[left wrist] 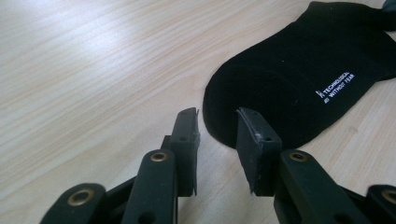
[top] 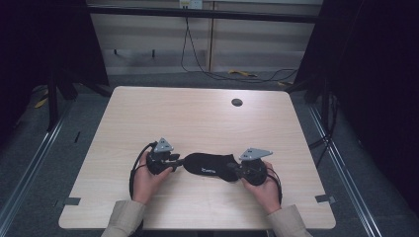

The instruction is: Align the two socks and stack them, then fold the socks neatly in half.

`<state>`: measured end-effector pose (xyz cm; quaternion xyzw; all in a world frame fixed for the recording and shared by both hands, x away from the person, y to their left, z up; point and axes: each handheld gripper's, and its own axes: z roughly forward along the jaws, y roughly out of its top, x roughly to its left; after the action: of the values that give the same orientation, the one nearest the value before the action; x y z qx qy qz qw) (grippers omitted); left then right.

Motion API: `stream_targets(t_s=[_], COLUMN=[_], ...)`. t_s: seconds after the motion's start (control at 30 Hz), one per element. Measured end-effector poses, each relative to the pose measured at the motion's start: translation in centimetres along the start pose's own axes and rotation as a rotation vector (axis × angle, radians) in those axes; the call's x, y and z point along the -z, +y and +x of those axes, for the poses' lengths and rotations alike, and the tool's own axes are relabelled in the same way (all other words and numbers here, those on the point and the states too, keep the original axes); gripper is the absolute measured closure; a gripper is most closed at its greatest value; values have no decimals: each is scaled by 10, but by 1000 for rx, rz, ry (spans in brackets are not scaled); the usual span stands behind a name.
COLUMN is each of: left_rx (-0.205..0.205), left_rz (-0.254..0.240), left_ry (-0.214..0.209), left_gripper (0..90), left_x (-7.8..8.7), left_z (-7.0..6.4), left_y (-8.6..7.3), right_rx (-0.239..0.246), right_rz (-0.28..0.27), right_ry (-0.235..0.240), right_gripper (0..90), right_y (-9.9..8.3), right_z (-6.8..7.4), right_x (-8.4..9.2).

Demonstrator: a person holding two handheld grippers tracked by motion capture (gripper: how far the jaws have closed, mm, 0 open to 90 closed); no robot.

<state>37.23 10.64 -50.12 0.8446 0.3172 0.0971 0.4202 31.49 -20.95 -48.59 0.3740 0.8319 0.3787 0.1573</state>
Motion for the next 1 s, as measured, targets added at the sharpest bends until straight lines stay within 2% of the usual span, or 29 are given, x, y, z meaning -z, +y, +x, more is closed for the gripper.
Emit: stream_targets(t_s=[0.13,0.2,0.4,0.5,0.6,0.73,0.9,1.0], left_rx=[34,61,79,60,57,26,-8,-4], left_rz=[-1,-1,-19,-11,1,6,24,27], left_ry=[6,-5,-8,-14,-18,-13,-12,-18], left_gripper=[680,676,667,652,651,639,643,683], left_x=[-4,-8,-13,-19,-22,-23,-23,-23], left_z=[3,4,3,-1,-1,-2,-3,-4], left_y=[-3,-4,2,7,7,7,9,9], right_rx=[14,30,41,27,35,44,28,26], right_rz=[20,44,46,35,35,34,21,24], right_ry=[-13,-24,-32,-24,-24,-27,-18,-15], right_gripper=[900,900,900,900,900,900,900,900], right_y=[-4,-6,-7,-8,-9,-9,-11,-10], right_z=[2,3,5,4,4,4,3,3], right_x=[-6,-8,-9,-9,-9,-9,-8,-8])
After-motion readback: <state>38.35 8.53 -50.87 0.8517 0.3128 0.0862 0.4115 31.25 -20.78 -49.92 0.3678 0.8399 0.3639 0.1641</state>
